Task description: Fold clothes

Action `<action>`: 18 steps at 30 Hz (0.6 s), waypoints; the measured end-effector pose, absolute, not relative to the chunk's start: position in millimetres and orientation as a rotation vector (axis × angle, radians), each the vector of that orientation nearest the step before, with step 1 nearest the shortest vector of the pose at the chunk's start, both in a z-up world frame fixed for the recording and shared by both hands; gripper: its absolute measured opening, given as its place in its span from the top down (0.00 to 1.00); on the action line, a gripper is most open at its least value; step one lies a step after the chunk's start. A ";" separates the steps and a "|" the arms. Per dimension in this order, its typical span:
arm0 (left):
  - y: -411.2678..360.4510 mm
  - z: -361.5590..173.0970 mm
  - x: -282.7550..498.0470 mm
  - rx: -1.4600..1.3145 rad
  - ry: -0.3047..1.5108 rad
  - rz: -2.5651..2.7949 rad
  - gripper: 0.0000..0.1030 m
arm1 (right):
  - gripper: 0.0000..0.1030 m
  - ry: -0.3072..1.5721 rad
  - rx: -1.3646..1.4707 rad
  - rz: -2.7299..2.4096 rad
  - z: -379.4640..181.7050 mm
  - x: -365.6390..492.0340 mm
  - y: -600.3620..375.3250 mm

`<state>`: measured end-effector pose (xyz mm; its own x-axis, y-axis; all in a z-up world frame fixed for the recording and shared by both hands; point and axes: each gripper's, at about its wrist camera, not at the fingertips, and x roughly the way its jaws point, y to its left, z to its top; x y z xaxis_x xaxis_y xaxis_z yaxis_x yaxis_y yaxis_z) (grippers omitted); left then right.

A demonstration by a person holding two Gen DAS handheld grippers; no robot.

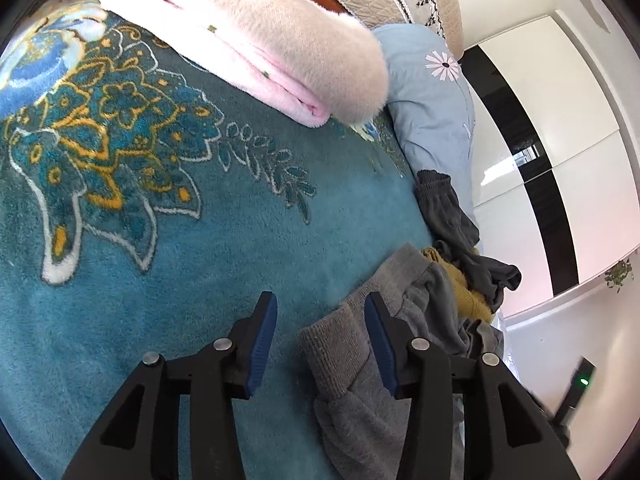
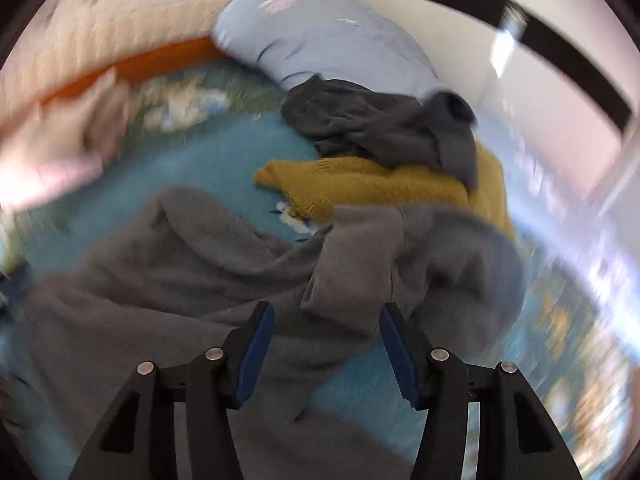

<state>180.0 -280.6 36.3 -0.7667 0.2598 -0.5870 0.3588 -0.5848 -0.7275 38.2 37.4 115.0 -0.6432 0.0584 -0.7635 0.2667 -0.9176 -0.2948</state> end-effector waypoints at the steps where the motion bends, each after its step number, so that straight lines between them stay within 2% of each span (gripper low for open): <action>1: -280.0 36.2 178.2 1.062 1.405 -2.537 0.55 | 0.43 0.696 1.256 -2.663 110.6 36.1 30.4; 5: -278.7 36.4 174.3 1.106 1.442 -2.536 0.55 | 0.44 1.023 1.258 -2.544 92.1 33.5 24.6; 10: -279.6 38.5 175.1 1.107 1.481 -2.546 0.55 | 0.45 1.120 1.259 -2.532 79.3 13.9 23.5; 12: -279.8 37.9 174.7 1.109 1.477 -2.542 0.55 | 0.51 1.144 1.280 -2.528 71.9 6.3 19.5; 14: -280.8 36.8 174.7 1.112 1.481 -2.540 0.55 | 0.75 1.159 1.312 -2.529 64.2 -1.1 16.8; 15: -281.0 36.5 174.8 1.110 1.480 -2.542 0.55 | 0.81 1.117 1.328 -2.553 64.3 -4.9 18.4; 16: -281.2 36.2 175.0 1.109 1.479 -2.543 0.55 | 0.92 1.073 1.338 -2.574 65.6 -7.6 20.5; 18: -281.6 35.8 175.6 1.103 1.480 -2.548 0.55 | 0.92 0.927 1.357 -2.623 76.1 -9.5 28.9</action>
